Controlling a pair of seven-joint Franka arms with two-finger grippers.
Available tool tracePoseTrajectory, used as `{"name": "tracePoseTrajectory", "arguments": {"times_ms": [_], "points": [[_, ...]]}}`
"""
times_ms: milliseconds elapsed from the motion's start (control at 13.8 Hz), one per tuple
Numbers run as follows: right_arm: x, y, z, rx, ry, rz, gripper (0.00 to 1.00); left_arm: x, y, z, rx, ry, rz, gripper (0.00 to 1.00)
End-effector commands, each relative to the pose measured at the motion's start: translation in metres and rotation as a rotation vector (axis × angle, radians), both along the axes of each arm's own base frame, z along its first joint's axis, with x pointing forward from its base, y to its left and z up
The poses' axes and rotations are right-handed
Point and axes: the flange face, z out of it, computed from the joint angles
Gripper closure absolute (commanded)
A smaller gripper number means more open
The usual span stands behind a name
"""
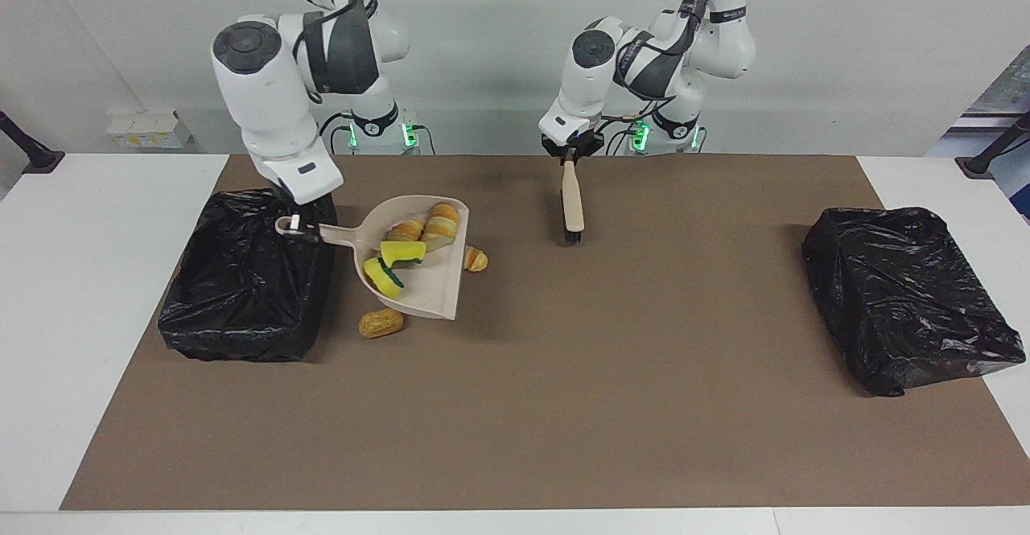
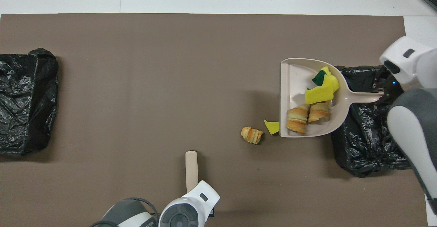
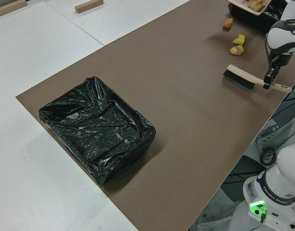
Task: Sweep and dump trash in bin
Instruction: 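Carry the loaded dustpan over the bin nearest the right gripper, then tip the dustpan with the right gripper to dump pieces into the bin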
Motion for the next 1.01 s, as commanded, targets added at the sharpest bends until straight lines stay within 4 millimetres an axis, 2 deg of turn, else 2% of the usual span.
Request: {"name": "tracePoseTrajectory", "arguments": {"times_ms": [0, 145, 507, 652, 797, 942], "points": [[-0.018, -0.067, 0.008, 0.005, 0.015, -0.003, 1.0, -0.026, -0.001, -0.011, -0.022, -0.06, 0.015, 1.0], [-0.03, -0.114, 0.012, 0.006, 0.016, 0.016, 1.0, -0.025, -0.001, -0.012, -0.022, -0.06, 0.021, 1.0], [-0.076, -0.192, 0.009, -0.146, 0.058, 0.064, 1.0, -0.02, 0.0, -0.021, -0.011, -0.041, 0.017, 1.0], [-0.085, -0.207, 0.01, -0.291, 0.106, 0.087, 1.0, -0.016, 0.002, -0.022, -0.012, -0.031, 0.032, 1.0], [-0.085, -0.208, 0.012, -0.444, 0.113, 0.047, 1.0, -0.015, 0.003, -0.024, -0.01, -0.028, 0.046, 1.0], [-0.081, -0.201, 0.002, -0.527, 0.116, 0.004, 1.0, -0.002, 0.007, -0.026, -0.012, -0.019, 0.048, 0.82]]}}
